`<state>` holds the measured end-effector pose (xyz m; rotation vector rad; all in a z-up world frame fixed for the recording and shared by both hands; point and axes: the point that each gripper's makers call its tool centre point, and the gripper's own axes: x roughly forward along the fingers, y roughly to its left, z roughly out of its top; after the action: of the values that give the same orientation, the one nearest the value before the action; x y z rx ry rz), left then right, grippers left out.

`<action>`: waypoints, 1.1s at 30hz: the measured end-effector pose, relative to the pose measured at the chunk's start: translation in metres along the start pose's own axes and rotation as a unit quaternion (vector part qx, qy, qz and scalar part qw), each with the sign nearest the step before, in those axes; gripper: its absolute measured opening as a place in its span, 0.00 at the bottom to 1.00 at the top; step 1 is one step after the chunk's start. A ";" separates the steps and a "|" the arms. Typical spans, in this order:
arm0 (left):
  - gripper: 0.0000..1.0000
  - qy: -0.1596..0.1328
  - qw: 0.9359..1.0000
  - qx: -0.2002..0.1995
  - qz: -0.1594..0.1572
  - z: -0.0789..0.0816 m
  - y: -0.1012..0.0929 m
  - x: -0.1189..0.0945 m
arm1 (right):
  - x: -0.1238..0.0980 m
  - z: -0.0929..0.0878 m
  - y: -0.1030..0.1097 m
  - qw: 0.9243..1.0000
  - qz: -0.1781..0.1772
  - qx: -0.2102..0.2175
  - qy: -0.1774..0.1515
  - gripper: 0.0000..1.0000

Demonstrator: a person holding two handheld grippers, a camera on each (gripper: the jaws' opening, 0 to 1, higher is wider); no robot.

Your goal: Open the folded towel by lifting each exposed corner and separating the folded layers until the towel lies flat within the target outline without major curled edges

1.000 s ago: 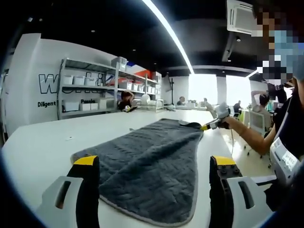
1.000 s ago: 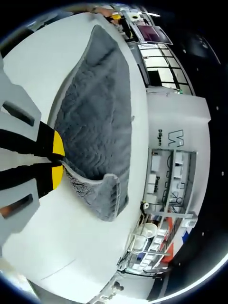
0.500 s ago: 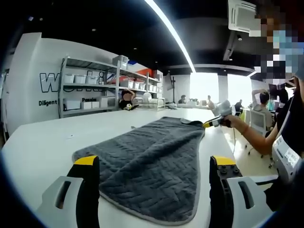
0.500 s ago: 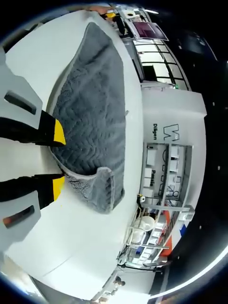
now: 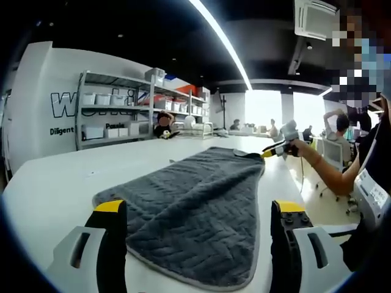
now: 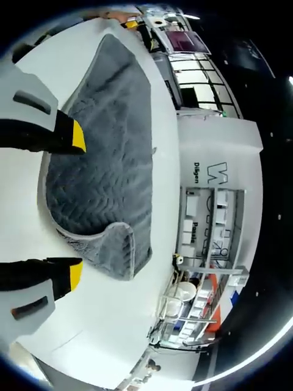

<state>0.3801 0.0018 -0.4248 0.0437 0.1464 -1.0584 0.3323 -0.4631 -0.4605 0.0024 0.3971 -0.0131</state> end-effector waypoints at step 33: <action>0.59 0.056 0.996 -0.049 0.047 -0.026 -0.047 -0.041 | -0.004 0.005 0.065 0.994 0.099 -0.036 0.001 0.99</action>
<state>0.3171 0.0168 -0.4428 0.0204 0.2946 -0.9531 0.3310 -0.3977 -0.4541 -0.0298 0.3975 0.1976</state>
